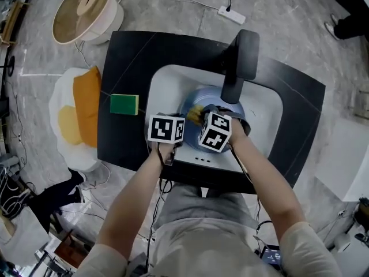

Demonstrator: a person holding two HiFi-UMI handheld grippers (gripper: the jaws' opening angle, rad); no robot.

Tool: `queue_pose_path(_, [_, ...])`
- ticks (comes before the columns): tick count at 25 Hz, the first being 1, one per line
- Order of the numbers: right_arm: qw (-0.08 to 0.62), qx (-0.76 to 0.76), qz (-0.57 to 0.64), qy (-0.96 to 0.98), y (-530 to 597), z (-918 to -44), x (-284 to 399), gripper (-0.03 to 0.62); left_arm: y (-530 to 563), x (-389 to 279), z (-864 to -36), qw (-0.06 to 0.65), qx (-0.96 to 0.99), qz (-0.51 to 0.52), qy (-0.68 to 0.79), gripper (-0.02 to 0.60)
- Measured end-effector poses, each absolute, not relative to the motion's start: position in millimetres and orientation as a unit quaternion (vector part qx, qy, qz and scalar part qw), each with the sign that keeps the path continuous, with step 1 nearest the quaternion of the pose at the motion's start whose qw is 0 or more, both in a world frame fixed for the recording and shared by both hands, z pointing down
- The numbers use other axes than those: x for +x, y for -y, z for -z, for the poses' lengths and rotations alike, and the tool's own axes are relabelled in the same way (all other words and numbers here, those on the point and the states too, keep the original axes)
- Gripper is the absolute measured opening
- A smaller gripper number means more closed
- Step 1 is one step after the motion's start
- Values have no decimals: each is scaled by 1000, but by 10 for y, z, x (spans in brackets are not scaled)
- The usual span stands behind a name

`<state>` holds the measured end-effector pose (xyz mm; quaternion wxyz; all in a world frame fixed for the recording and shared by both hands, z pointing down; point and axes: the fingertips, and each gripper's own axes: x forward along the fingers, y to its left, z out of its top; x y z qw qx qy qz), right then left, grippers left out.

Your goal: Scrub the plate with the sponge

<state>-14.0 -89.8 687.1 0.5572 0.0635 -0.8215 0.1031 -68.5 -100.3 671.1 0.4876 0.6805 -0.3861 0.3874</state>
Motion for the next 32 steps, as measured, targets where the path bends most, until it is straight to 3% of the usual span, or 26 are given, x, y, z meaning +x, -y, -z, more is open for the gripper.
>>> queue_pose_path(8, [615,128,-92,773,1267,-7009,472,44,1037,-688,-6726,499,680,-376,383,41])
queue_pose_path(16, [671,53,-161,721,564,-6841,1051,44,1076,-658,-6721,494,684,-379,379,40])
queue_pose_path(24, [585,-32,-212,782,-28,-6531,315,44,1054,-652,-6760,508,674,-379,380,35])
queue_pose_path(32, [551,25,-180,814,636,-6772,-207,44,1009,-636,-6757,522,671,-374,371,37])
